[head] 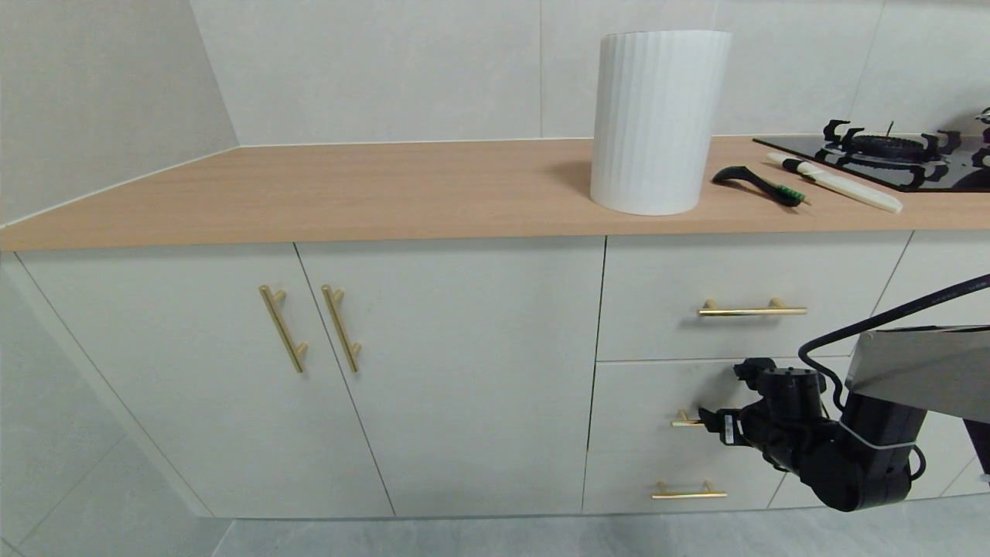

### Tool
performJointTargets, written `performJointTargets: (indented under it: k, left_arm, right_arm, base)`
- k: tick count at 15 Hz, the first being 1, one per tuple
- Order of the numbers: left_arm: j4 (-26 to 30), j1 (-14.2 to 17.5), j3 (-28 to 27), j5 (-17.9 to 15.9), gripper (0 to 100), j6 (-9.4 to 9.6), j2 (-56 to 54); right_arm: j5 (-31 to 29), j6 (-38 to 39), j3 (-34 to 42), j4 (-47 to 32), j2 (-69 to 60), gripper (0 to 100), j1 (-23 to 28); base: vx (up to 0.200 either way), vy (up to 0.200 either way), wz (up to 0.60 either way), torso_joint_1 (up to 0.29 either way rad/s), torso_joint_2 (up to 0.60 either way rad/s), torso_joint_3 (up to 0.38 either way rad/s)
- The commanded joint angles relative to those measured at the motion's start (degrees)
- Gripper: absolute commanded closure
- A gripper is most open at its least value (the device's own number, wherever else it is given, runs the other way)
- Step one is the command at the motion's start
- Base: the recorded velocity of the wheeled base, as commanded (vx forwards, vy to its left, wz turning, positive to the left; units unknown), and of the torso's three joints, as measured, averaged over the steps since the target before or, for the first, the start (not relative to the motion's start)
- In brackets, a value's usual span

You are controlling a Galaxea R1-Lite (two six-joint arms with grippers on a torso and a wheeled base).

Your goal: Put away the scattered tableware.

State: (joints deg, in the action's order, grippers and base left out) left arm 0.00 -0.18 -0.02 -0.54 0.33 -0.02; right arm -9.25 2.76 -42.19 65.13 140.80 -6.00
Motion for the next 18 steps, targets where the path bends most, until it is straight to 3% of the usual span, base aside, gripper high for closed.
performJointTargets:
  k: [1,12,18]
  left_arm:
    - [0.09,0.01,0.02,0.01,0,0.02,0.02]
    - [0.0,0.01,0.02,0.01,0,0.02,0.02]
    - [0.0,0.01,0.02,0.01,0,0.02,0.02]
  right_arm:
    - [-0.06,-0.03,0.0,-0.62,0.09,0,-0.07]
    - [0.11,-0.47,-0.26,-4.4,0.18,0,0.02]
    - [0.38,-1.7,4.49,-4.4,-3.08,0,0.02]
  base:
    - [0.0,0.0,0.0,0.0,0.0,0.0]
    - [0.0,0.0,0.0,0.0,0.0,0.0]
    - [0.0,0.0,0.0,0.0,0.0,0.0]
